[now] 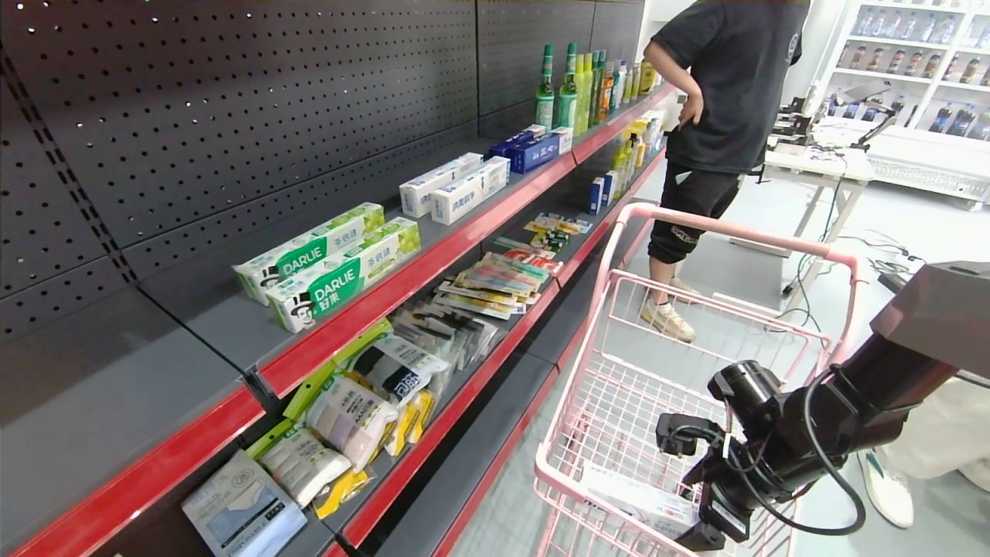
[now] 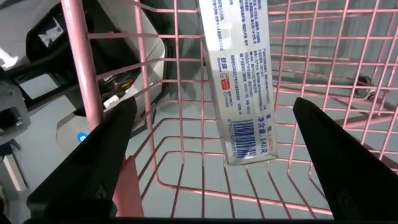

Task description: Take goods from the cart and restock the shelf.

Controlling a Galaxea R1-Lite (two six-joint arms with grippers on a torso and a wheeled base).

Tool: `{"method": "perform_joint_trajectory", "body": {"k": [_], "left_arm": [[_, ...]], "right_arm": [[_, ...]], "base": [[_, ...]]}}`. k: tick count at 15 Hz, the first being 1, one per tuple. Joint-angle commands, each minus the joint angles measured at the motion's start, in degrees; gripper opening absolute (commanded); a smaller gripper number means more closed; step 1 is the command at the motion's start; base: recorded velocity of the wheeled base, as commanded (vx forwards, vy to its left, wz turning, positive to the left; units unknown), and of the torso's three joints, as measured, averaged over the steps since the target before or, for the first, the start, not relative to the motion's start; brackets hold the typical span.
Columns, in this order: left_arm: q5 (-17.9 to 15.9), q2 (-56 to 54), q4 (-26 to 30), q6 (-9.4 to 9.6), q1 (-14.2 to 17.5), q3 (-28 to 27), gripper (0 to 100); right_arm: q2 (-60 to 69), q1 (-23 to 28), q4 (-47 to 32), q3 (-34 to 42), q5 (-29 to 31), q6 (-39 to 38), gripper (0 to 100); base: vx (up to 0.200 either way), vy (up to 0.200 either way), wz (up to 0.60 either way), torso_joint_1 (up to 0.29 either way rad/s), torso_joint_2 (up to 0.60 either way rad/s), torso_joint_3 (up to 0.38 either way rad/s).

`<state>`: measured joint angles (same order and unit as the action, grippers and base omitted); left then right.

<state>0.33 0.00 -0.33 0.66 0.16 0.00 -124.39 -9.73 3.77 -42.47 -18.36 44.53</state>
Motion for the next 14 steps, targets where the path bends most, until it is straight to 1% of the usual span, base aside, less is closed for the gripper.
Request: {"method": "perform_joint_trajectory", "body": {"k": [1, 3, 4, 7, 10, 12, 14], "left_arm": [[0.0, 0.0, 0.0, 0.04, 0.0, 0.0, 100], [0.0, 0.0, 0.0, 0.04, 0.0, 0.0, 100], [0.0, 0.0, 0.0, 0.04, 0.0, 0.0, 100], [0.0, 0.0, 0.0, 0.04, 0.0, 0.0, 100], [0.0, 0.0, 0.0, 0.13, 0.0, 0.0, 100], [0.0, 0.0, 0.0, 0.13, 0.0, 0.0, 100], [0.0, 0.0, 0.0, 0.13, 0.0, 0.0, 100]], "right_arm": [[-0.1, 0.5, 0.0, -0.1, 0.0, 0.0, 100], [-0.2, 0.9, 0.0, -0.1, 0.0, 0.7, 100], [-0.4, 1.0, 0.0, 0.1, 0.0, 1.1, 100], [-1.4, 2.0, 0.0, -0.2, 0.0, 3.8, 100], [-1.3, 3.0, 0.0, -0.8, -0.1, 4.3, 100], [-0.7, 3.0, 0.0, -1.5, 0.0, 4.4, 100], [-0.1, 3.0, -0.1, -1.7, -0.1, 4.3, 100]], "base": [[0.0, 0.0, 0.0, 0.0, 0.0, 0.0], [0.0, 0.0, 0.0, 0.0, 0.0, 0.0], [0.0, 0.0, 0.0, -0.105, 0.27, 0.154], [0.0, 0.0, 0.0, -0.178, 0.47, 0.282], [0.0, 0.0, 0.0, -0.199, 0.54, 0.33], [0.0, 0.0, 0.0, -0.102, 0.29, 0.178], [0.0, 0.0, 0.0, -0.041, 0.1, 0.063]]}}
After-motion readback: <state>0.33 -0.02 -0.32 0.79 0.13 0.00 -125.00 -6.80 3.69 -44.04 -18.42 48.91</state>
